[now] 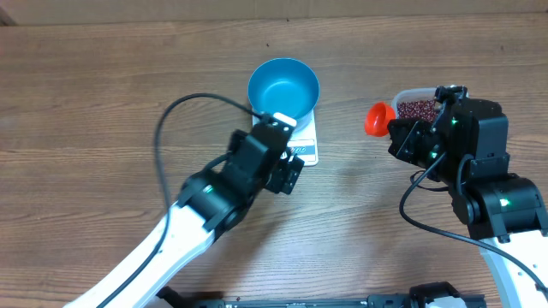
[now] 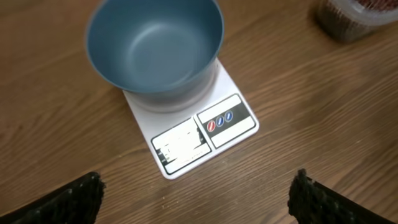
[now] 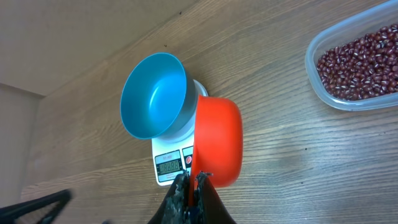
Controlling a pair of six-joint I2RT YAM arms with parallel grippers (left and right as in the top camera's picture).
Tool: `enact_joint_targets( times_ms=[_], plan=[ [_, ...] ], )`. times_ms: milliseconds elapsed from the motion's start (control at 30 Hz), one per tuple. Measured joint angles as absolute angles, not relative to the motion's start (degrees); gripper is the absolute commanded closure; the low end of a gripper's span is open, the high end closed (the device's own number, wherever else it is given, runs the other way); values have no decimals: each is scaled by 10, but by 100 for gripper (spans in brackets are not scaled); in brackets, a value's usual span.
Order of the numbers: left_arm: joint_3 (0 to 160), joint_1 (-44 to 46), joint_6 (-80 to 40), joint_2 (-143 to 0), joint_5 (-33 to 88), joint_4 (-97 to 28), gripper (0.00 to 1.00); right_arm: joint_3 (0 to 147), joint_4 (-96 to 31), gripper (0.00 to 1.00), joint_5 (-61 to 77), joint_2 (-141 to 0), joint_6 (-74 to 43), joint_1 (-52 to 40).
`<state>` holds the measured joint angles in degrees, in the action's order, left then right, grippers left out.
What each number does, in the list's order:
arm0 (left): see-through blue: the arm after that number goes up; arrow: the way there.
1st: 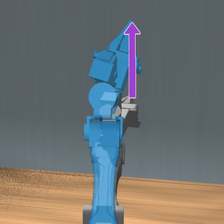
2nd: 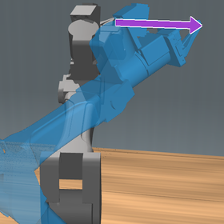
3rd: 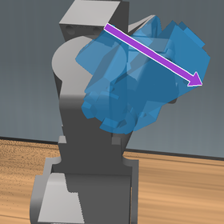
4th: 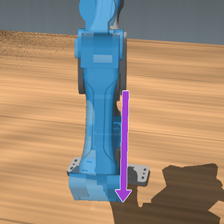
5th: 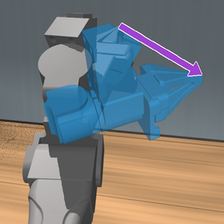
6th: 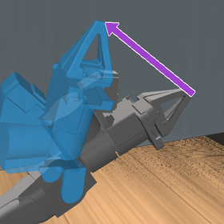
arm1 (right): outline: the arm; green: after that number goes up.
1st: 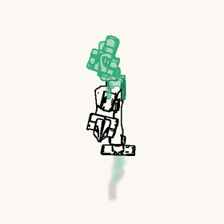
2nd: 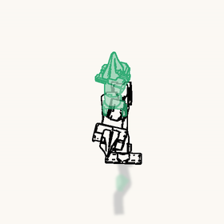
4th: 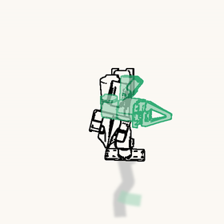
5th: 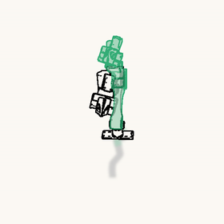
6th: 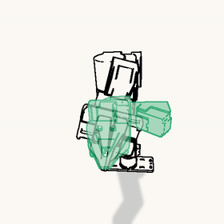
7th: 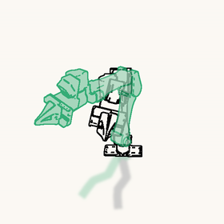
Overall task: Scoop item into bowl and weigh 150g on scale
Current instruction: 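Lift the left gripper back away from the scale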
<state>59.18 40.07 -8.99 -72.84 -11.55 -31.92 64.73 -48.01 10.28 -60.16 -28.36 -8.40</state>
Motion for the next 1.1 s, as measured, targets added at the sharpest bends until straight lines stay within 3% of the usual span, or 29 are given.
enact_joint_targets(
  times_ms=[467, 667, 1100],
  plan=[
    [592, 341, -71, -599, -100, -388, 0, 647, -479, 96, 103, -602, -285, -84],
    [616, 321, -54, -597, -76, -476, 1, 647, -474, 96, 103, -602, -284, -84],
    [663, 318, -53, -598, -70, -493, 0, 647, -471, 96, 103, -602, -285, -84]
  ],
)
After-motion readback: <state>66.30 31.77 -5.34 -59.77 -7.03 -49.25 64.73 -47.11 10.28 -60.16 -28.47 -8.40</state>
